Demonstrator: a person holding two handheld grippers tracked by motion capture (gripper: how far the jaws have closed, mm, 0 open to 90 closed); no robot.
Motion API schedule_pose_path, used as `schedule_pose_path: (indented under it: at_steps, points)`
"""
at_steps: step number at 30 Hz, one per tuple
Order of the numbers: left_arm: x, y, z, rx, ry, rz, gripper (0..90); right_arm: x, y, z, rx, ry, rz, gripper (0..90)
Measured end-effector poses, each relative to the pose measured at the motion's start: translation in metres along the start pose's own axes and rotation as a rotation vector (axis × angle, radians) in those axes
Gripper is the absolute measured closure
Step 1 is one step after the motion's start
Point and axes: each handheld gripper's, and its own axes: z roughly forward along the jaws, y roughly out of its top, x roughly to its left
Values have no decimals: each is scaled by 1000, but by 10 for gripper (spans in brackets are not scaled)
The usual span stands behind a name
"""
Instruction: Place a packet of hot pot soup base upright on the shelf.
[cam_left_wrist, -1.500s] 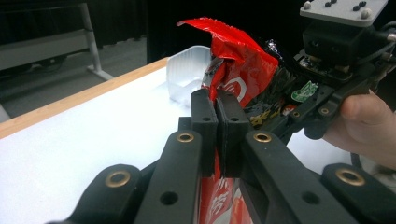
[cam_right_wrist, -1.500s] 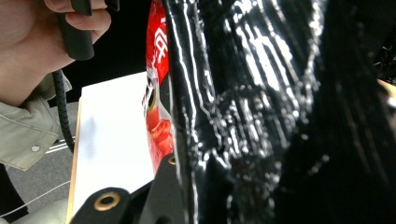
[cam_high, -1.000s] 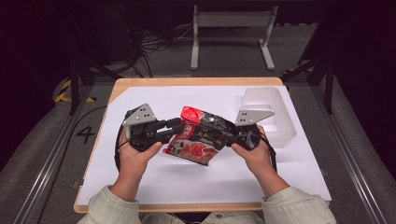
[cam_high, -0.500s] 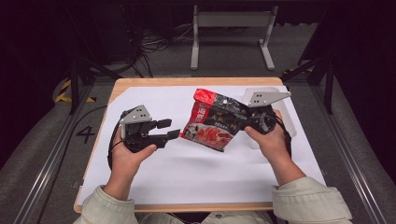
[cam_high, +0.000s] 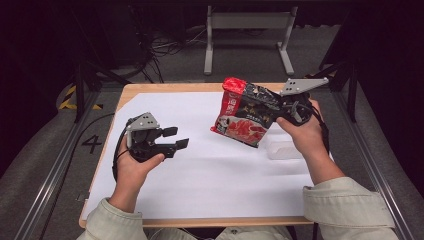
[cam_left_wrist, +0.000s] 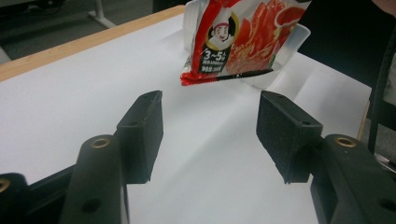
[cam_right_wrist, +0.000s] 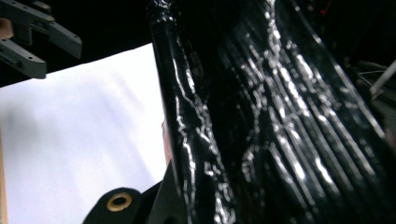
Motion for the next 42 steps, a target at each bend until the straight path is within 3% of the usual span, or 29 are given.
schedule_pose_path:
  at_steps: [15,30,42]
  points:
    - [4,-2,1,21,7,-10,404,-24,6,-26,37,-91,21,845]
    - [8,-2,0,9,10,-21,390,-51,0,-50,66,-187,55,843]
    - [11,-3,-2,4,10,-46,367,-64,-6,-60,104,-252,62,842]
